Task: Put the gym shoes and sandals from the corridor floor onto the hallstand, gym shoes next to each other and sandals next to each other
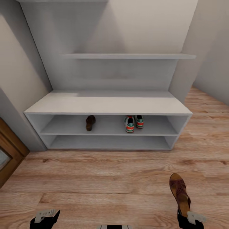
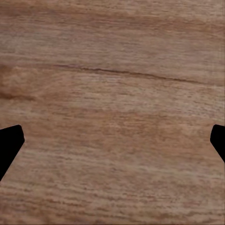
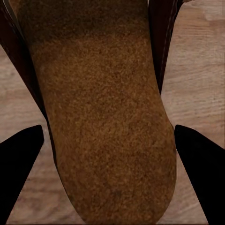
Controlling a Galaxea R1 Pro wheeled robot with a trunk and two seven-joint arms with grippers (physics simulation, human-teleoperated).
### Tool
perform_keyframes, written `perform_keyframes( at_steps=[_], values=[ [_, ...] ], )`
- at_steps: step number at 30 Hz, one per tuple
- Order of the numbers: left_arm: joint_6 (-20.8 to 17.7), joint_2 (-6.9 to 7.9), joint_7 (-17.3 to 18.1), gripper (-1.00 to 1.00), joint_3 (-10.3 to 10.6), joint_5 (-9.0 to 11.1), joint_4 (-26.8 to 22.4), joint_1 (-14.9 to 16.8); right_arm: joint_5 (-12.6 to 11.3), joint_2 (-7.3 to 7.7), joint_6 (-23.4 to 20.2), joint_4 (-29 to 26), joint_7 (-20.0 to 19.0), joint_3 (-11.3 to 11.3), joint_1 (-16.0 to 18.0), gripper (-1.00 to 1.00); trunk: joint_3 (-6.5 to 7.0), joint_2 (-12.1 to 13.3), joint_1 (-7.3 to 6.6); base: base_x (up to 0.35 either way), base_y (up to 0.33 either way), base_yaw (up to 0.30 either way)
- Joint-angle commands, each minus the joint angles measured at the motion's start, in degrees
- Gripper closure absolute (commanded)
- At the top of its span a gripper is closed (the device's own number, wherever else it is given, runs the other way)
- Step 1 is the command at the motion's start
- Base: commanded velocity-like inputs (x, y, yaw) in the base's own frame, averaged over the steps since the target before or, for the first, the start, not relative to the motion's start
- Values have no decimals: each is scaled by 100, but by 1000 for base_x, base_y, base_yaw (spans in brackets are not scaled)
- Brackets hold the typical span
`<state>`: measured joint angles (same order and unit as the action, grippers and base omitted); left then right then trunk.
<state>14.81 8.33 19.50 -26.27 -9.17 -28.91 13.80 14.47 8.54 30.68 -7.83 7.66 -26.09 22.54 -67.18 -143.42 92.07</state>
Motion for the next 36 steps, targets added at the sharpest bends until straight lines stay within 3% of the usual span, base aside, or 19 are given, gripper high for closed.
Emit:
perform_keyframes(
  at_steps=[1,36],
  values=[
    [31,-17,36,-100,-36,-59,9,9,57,-28,21,-4,34,-26,5,100,-4,-2,-1,66,308,0],
    [48,-33,51,-100,-30,-59,8,8,63,-54,17,9,34,-28,5,100,-4,-2,-1,5,308,0]
  ],
)
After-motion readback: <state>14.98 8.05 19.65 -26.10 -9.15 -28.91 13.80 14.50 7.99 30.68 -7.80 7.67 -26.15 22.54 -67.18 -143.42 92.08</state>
